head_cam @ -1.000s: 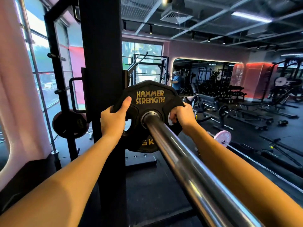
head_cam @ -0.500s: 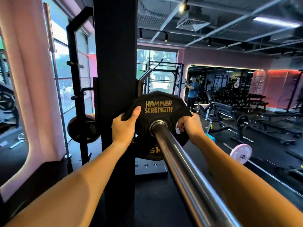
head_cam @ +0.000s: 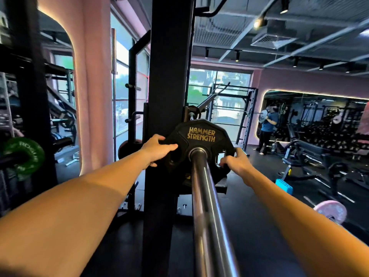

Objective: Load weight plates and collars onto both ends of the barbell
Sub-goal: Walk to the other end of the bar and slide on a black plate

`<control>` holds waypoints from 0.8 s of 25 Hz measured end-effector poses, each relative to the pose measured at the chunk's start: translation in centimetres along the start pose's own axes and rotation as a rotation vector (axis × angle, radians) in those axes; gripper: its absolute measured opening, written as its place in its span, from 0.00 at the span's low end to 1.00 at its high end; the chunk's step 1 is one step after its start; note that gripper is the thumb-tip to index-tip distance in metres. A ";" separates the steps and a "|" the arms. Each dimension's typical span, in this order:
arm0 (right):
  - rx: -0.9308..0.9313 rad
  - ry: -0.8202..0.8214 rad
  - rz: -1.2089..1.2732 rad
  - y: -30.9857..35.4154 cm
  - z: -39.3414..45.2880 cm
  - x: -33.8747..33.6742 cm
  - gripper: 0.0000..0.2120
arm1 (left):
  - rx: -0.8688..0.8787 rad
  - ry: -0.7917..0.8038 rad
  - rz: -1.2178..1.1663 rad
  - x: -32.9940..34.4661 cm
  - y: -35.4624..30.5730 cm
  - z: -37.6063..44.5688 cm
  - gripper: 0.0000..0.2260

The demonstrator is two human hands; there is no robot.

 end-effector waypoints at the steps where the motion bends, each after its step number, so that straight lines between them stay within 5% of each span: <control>1: -0.025 -0.034 -0.007 0.2 -0.7 -0.6 0.21 | 0.015 0.018 0.023 -0.5 0.1 -0.6 0.30; 5: -0.103 -0.138 -0.007 2.7 -3.7 -2.8 0.19 | 0.088 0.101 0.175 -3.8 0.0 -3.3 0.21; 11: -0.172 -0.146 -0.113 7.0 -10.1 -3.0 0.02 | 0.149 0.084 0.195 -11.5 0.0 -8.7 0.15; 20: -0.306 -0.012 -0.282 13.5 -23.6 10.7 0.01 | 0.097 0.096 0.240 -30.2 10.0 -22.2 0.05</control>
Point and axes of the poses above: each hand's wrist, its own z-axis towards the middle knuckle, its own x-axis out of the palm, y = z × x, the point moved 2 cm from there along z, towards the middle knuckle, and after that the axes turned 12 degrees about x, right-handed, at the moved point
